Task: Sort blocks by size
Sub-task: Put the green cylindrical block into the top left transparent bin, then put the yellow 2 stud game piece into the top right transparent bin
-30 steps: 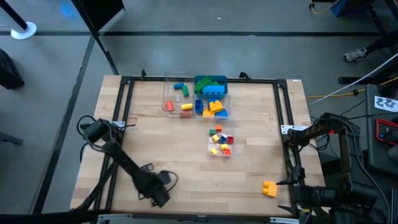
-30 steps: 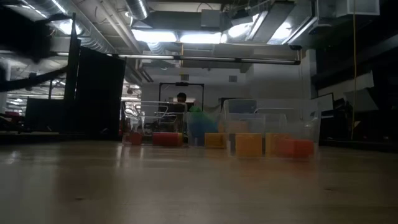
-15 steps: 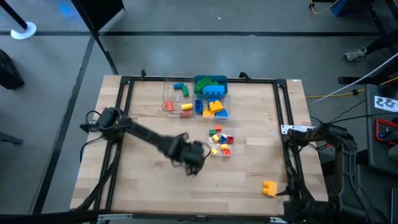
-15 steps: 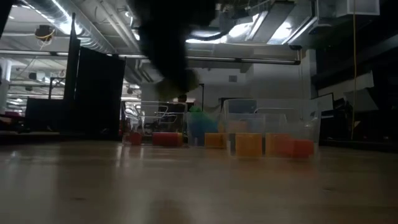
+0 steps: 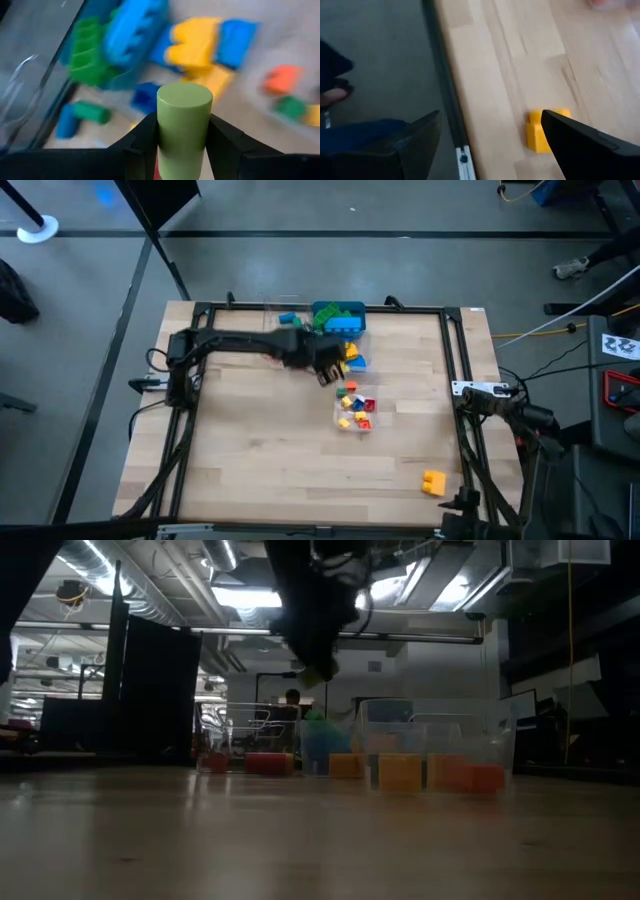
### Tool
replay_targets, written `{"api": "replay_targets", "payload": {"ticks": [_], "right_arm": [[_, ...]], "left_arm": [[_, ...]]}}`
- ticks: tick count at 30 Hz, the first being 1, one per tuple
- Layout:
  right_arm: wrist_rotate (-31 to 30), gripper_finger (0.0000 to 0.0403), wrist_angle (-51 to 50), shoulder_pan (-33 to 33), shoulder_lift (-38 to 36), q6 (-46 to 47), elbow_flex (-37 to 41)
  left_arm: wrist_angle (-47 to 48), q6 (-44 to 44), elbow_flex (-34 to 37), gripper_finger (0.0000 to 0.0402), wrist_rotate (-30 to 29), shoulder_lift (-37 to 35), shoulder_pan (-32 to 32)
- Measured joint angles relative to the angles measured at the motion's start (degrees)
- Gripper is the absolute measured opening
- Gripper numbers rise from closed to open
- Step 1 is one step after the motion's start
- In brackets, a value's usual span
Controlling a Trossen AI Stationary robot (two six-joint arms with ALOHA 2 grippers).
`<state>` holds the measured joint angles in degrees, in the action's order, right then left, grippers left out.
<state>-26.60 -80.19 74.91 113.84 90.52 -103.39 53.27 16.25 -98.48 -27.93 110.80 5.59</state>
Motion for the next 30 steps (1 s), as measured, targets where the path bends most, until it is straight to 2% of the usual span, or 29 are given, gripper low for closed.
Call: {"api": "replay_targets", "payload": {"ticks": [4, 8, 13, 20, 26, 30], "right_arm": [[7.91, 0.0342, -3.68, -1.21, 2.67, 4.86, 0.00], [13.85, 0.0342, -6.00, -2.48, 4.50, 5.18, 0.00], [14.43, 0.0342, -6.92, -4.04, 4.70, 2.19, 0.00], [15.70, 0.0342, -8.56, -5.74, 4.70, -3.17, 0.00], [16.71, 0.0342, -9.85, -5.65, 4.61, -7.62, 0.85], [18.07, 0.0342, -9.85, -5.61, 4.55, -11.29, 5.61]], "left_arm": [[5.01, 1.64, 0.00, 0.0118, -0.07, 0.00, 5.62], [10.63, 4.74, 0.04, 0.0120, -1.01, -0.02, 10.05], [11.18, 8.78, 1.76, 0.0133, -1.03, -0.07, 13.28], [10.56, 14.49, 4.16, 0.0178, -1.01, -0.11, 14.72], [10.63, 13.77, 5.38, 0.0201, -0.75, -0.07, 14.77], [10.65, 13.52, 5.38, 0.0199, -0.60, -0.07, 14.02]]}}
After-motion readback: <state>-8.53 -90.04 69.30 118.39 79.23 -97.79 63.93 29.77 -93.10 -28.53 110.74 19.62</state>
